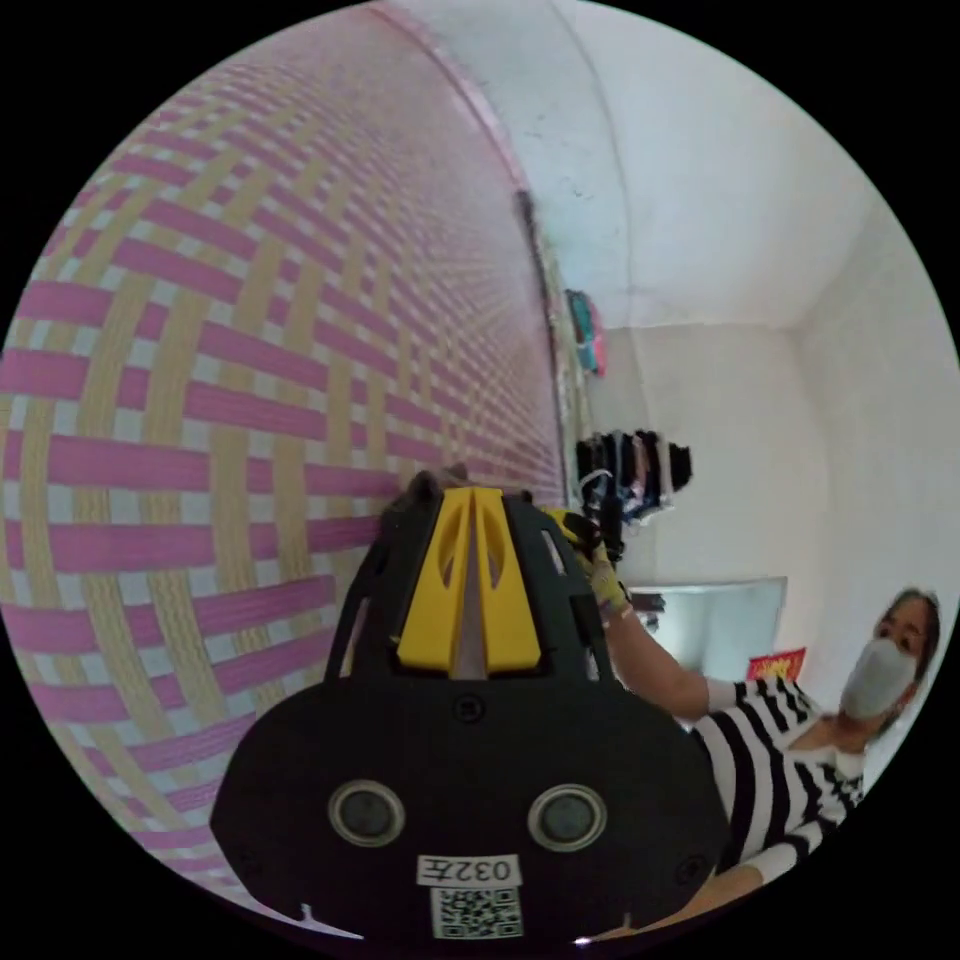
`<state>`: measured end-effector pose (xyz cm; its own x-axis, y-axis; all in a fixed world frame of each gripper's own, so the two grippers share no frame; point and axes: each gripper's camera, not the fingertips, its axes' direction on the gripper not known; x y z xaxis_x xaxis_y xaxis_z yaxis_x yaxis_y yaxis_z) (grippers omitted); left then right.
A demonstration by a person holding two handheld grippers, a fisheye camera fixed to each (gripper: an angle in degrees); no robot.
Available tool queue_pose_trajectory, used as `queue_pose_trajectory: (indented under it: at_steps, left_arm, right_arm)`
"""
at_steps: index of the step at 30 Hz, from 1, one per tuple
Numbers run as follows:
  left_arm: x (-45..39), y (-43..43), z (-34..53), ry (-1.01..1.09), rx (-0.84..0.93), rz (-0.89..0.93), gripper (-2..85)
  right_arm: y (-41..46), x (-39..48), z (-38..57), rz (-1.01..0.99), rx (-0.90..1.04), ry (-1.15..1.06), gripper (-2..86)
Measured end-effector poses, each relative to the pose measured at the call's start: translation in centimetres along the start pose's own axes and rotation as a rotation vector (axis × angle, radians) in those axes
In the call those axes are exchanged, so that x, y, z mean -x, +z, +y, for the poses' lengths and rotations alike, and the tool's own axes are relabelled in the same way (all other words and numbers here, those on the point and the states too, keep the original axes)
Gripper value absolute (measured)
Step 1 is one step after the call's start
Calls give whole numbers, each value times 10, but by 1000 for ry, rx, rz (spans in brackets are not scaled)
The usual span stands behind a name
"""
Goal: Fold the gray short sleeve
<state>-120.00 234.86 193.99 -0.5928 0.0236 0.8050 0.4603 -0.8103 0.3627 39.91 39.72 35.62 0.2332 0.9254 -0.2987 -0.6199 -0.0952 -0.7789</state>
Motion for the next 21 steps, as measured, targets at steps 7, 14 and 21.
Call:
queue_pose_trajectory:
  at_steps: [7,14,21]
  left_arm:
    - [41,10,25,-105,-112,-9,-9]
    - [38,14,144,137,67,31,-9]
    - [67,29,211,119,74,-188,-9]
  right_arm:
    - [23,-17,18,63,-72,89,-4]
    - [50,21,119,13,100,-185,-4]
    - [95,-1,188,135,180,-162,-9]
